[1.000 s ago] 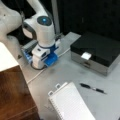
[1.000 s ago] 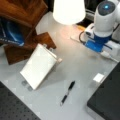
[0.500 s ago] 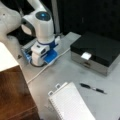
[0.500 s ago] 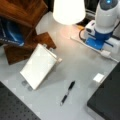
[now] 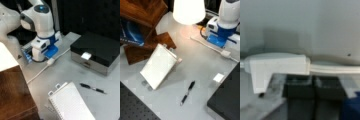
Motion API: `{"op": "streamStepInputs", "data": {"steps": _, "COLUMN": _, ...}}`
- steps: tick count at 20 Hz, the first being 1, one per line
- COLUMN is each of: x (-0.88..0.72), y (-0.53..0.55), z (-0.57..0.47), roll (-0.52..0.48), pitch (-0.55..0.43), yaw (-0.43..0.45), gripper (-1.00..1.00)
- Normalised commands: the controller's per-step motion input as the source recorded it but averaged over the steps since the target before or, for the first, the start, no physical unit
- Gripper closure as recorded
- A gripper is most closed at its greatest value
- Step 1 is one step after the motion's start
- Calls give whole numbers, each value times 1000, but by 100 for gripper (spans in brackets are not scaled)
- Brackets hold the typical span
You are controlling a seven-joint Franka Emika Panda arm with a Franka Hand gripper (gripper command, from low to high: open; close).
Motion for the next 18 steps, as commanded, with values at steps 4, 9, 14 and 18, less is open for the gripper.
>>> {"op": "streamStepInputs", "data": {"steps": 4, "x": -147, "y": 70, "z": 117, "roll": 97, "pitch": -111, "yaw": -5, "gripper": 100}}
{"op": "streamStepInputs", "data": {"steps": 9, "x": -106, "y": 10, "z": 144, "roll": 97, "pitch": -19, "yaw": 2, "gripper": 100}}
{"op": "streamStepInputs", "data": {"steps": 14, "x": -22, "y": -52, "z": 179, "roll": 88, "pitch": 53, "yaw": 38, "gripper": -100}}
{"op": "streamStepInputs", "data": {"steps": 18, "x": 84, "y": -36, "z": 136, "roll": 107, "pitch": 91, "yaw": 53, "gripper": -100}}
